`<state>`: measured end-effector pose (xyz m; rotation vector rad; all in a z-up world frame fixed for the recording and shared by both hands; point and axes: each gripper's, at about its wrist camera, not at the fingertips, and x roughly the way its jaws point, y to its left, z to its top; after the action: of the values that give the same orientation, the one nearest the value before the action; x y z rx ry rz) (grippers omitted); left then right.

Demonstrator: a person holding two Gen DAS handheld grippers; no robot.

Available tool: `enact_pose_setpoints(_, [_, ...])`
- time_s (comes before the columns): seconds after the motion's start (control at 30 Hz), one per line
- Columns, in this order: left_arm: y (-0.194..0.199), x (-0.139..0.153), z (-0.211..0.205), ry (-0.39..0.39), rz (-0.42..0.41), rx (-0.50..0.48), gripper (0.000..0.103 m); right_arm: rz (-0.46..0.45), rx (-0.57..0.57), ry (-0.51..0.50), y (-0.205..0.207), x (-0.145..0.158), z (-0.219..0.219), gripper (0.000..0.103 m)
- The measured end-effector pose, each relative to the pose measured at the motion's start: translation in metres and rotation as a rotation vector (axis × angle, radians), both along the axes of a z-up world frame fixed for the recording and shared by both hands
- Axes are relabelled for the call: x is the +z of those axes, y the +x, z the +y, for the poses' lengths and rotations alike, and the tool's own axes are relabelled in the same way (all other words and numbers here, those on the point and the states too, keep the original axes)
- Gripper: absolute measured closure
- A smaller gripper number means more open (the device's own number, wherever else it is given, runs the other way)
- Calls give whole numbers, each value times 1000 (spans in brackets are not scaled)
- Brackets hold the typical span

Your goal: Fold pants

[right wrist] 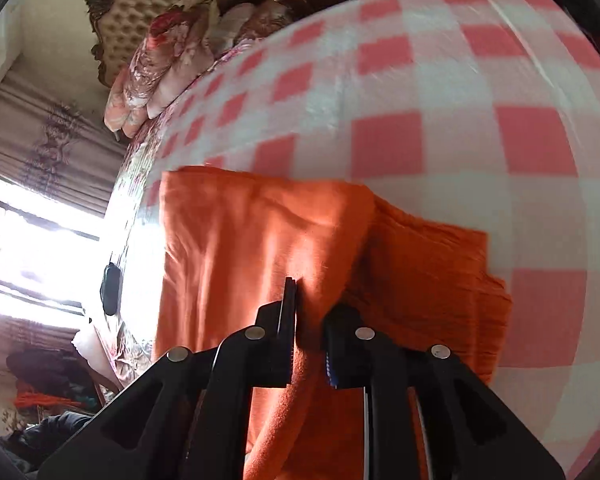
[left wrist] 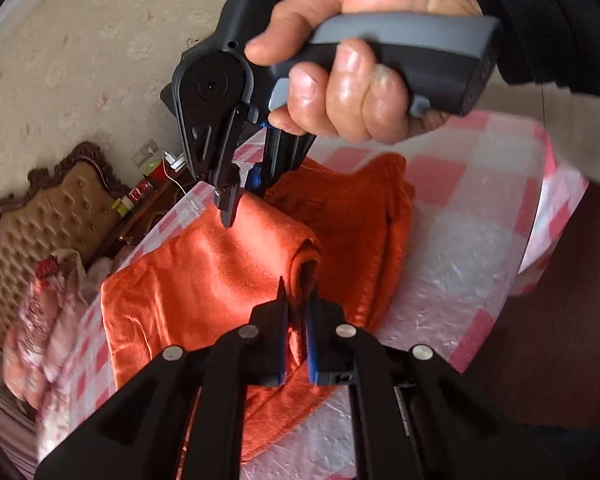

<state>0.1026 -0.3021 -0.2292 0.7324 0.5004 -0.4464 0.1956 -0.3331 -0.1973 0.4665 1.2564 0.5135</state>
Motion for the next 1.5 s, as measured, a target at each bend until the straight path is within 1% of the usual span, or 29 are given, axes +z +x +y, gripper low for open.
enact_pose_setpoints(0.13, [2, -11, -12, 66, -38, 11, 82, -43, -14, 38, 2, -3, -2, 48])
enact_pose_setpoints(0.17, [-5, -14, -14, 83, -47, 6, 83, -64, -12, 40, 5, 0, 1, 47])
enact_pose_setpoints(0.2, [-6, -17, -17, 100, -56, 4, 88, -82, -9, 27, 6, 2, 1, 48])
enact_pose_setpoints(0.23, [-7, -19, -19, 118, -73, 7, 95, -94, -5, 11, 6, 4, 4, 68])
enact_pose_setpoints(0.27, [-8, -18, -20, 124, -88, 10, 95, -85, 2, -8, 9, 2, 9, 98])
enact_pose_setpoints(0.33, [-14, -7, -24, 133, -139, 6, 96, -73, -5, -15, 9, -1, 8, 98])
enact_pose_setpoints(0.4, [-18, 7, -29, 121, -177, -4, 96, -129, 6, -14, -2, 14, -3, 98])
enact_pose_setpoints(0.47, [-28, 18, -39, 124, -187, -34, 96, -172, -10, -3, -13, 32, -16, 98])
enact_pose_setpoints(0.53, [-28, 16, -47, 128, -184, -68, 96, -187, -25, -3, -18, 40, -32, 98])
enact_pose_setpoints(0.63, [-30, 6, -51, 161, -147, -90, 96, -184, -37, -40, -21, 34, -45, 98])
enact_pose_setpoints(0.77, [-21, -9, -60, 190, -116, -113, 95, -175, -40, -133, -17, 4, -38, 93])
enact_pose_setpoints(0.8, [-17, -9, -61, 178, -115, -117, 92, -190, -56, -130, -19, 3, -39, 92])
enact_pose_setpoints(0.87, [-11, -5, -61, 141, -75, -111, 70, -223, -97, -155, -23, 8, -46, 83])
enact_pose_setpoints(0.9, [-10, 3, -57, 104, -50, -118, 70, -257, -139, -200, -25, 14, -51, 80])
enact_pose_setpoints(0.93, [-12, 12, -52, 72, -27, -134, 66, -288, -187, -266, -26, 21, -53, 75])
enact_pose_setpoints(0.97, [-15, 22, -43, 37, -5, -135, 58, -313, -240, -348, -27, 28, -55, 75])
enact_pose_setpoints(1.0, [-16, 34, -31, -5, 7, -123, 56, -330, -274, -394, -28, 33, -58, 75])
enact_pose_setpoints(1.07, [-9, 60, 3, -126, 8, -41, 48, -353, -330, -402, -37, 48, -57, 74])
enact_pose_setpoints(1.13, [20, 79, 45, -240, 19, 91, 47, -388, -321, -362, -48, 59, -45, 74])
enact_pose_setpoints(1.17, [46, 84, 71, -312, 53, 169, 48, -407, -299, -366, -51, 61, -32, 68])
enact_pose_setpoints(1.2, [66, 83, 92, -375, 103, 237, 50, -414, -282, -387, -50, 61, -21, 60])
enact_pose_setpoints(1.23, [91, 80, 111, -409, 141, 296, 59, -415, -265, -413, -47, 57, -8, 42])
enact_pose_setpoints(1.27, [116, 73, 124, -401, 180, 315, 72, -418, -261, -438, -41, 51, 3, 34])
enact_pose_setpoints(1.33, [147, 60, 129, -337, 235, 240, 74, -407, -244, -491, -29, 37, 24, 34])
enact_pose_setpoints(1.37, [161, 51, 128, -314, 276, 194, 72, -404, -236, -517, -27, 32, 30, 34])
enact_pose_setpoints(1.4, [181, 39, 131, -277, 298, 191, 71, -401, -236, -578, -22, 23, 35, 34])
enact_pose_setpoints(1.43, [193, 29, 130, -246, 291, 226, 71, -391, -242, -623, -17, 15, 36, 34])
enact_pose_setpoints(1.47, [209, 24, 135, -253, 295, 243, 77, -370, -247, -666, -12, 6, 36, 32])
enact_pose_setpoints(1.5, [214, 23, 136, -267, 287, 252, 81, -354, -255, -675, -9, -1, 32, 30])
